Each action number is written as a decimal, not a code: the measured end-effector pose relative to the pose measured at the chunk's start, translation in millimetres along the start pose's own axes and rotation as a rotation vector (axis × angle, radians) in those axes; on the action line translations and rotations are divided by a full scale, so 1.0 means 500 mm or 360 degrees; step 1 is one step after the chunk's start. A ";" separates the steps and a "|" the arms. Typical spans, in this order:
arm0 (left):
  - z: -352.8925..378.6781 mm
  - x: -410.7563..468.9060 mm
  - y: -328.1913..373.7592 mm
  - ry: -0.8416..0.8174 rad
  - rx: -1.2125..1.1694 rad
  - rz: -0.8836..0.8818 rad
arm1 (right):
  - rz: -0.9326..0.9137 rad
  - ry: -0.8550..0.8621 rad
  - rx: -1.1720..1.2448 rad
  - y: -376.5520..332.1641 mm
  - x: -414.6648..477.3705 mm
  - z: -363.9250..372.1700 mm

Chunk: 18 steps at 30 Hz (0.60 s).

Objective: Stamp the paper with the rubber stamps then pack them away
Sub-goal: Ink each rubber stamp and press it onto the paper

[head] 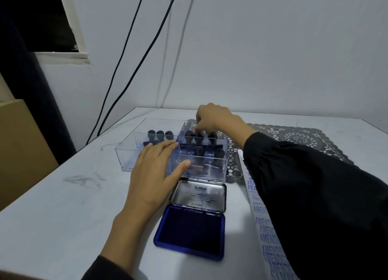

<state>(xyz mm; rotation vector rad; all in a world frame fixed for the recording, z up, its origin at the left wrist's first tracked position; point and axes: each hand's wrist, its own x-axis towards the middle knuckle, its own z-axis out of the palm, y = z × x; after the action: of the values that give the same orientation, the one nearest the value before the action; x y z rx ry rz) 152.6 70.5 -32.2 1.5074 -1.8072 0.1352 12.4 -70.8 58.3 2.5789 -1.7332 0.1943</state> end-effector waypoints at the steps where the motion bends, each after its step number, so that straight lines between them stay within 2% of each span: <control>1: 0.001 0.000 -0.001 -0.0002 0.0004 -0.0004 | 0.0016 -0.0085 0.0069 -0.002 0.001 0.008; 3: 0.001 0.000 -0.002 -0.0011 0.0016 -0.0011 | 0.0046 -0.0211 0.0128 -0.005 0.002 0.025; 7: 0.005 0.000 -0.005 -0.0024 0.0048 0.0000 | 0.0106 -0.0187 0.0345 0.010 0.003 0.032; 14: 0.005 -0.002 -0.011 -0.0017 0.0030 0.0047 | 0.0128 0.0016 0.1295 0.050 -0.041 -0.030; 18: -0.001 -0.006 -0.010 -0.0066 -0.0025 0.0064 | 0.0085 -0.0193 0.1581 0.064 -0.090 -0.071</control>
<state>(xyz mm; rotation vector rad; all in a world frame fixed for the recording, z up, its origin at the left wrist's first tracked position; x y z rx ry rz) 157.2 72.0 -35.5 1.4734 -1.8683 0.1100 -37.0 -38.1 86.6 3.1775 -2.1135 1.1963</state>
